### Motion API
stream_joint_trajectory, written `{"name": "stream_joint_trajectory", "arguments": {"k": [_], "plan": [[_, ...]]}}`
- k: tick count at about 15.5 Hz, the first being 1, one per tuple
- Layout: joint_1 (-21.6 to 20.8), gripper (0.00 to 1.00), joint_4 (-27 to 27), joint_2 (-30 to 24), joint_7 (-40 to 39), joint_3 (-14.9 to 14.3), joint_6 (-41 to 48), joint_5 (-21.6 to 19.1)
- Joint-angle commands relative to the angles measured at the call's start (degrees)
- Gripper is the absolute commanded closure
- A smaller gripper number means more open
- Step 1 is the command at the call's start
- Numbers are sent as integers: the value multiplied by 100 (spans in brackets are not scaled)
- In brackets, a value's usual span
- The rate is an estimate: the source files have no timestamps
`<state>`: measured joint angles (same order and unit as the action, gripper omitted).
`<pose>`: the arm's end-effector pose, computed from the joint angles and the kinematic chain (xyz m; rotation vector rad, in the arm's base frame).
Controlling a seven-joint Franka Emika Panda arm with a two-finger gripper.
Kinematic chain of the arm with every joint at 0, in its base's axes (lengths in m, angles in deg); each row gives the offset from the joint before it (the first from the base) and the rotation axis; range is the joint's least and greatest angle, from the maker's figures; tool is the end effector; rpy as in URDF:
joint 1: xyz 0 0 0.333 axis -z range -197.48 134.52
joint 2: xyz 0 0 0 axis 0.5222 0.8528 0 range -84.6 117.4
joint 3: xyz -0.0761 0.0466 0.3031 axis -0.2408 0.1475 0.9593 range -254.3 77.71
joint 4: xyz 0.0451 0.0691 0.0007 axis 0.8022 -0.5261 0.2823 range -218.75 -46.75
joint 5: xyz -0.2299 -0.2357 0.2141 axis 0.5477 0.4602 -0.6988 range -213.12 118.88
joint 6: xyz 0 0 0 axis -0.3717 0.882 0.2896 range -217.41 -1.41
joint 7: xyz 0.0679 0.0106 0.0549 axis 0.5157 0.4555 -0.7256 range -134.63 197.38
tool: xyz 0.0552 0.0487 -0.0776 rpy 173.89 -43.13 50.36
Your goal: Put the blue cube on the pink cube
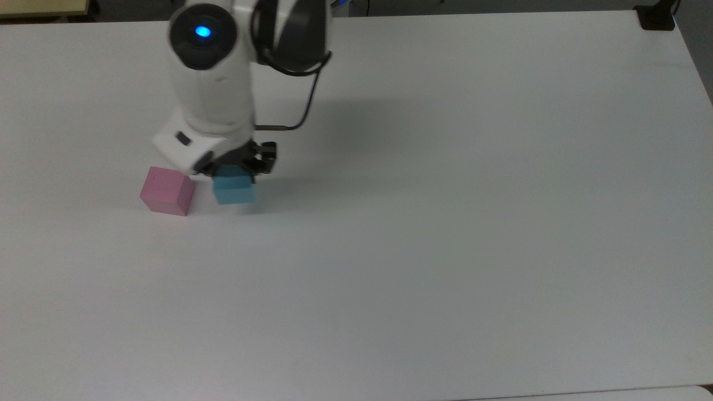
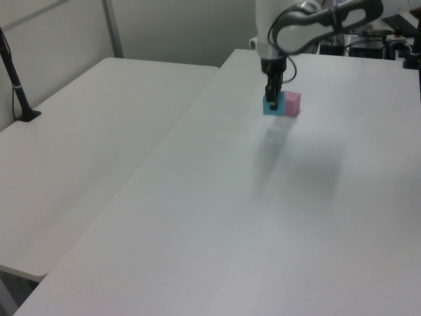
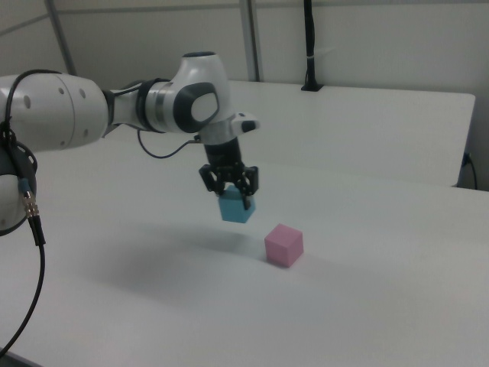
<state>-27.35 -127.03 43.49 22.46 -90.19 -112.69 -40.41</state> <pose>0.6868 -0.0772 0.4058 3.0166 0.1442 -0.0527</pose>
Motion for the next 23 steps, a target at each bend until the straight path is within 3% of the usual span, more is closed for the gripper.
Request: {"name": "stream_joint_trajectory", "arguments": {"k": [1,3,5,6,7,8,9,14,18,20,23], "plan": [[176,79,79,-45,-435,-337,112,-46],[395,79,52,-28,-724,-373,68,-38],[597,67,35,-2,-814,-373,-212,-46],[642,50,-9,25,-779,-381,-387,-46],[659,24,-88,42,-752,-382,-563,-38],[668,4,-123,42,-743,-373,-678,-38],[729,0,-150,42,-752,-381,-714,-38],[756,0,-176,-45,-604,-338,-671,-46],[660,0,-159,-782,-111,-294,-31,-29],[319,0,-167,-1134,142,-302,365,-29],[-331,0,-167,-1477,1336,-337,664,-55]]}}
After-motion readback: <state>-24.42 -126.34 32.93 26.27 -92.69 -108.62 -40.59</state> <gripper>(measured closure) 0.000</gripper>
